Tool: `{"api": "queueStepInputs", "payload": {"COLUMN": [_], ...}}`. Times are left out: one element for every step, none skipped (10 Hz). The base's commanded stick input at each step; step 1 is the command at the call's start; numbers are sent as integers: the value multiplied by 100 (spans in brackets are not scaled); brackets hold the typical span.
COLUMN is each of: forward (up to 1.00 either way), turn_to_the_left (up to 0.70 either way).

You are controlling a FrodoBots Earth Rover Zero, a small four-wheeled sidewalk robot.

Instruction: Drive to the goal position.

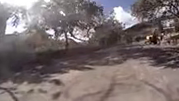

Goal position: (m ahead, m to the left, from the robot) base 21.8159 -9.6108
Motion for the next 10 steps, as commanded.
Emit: {"api": "queueStepInputs", "payload": {"forward": [70,70,70,70,70,70,70,70,70,70], "turn_to_the_left": [-27,-27,-27,-27,-27,-27,-27,-27,-16,-4]}}
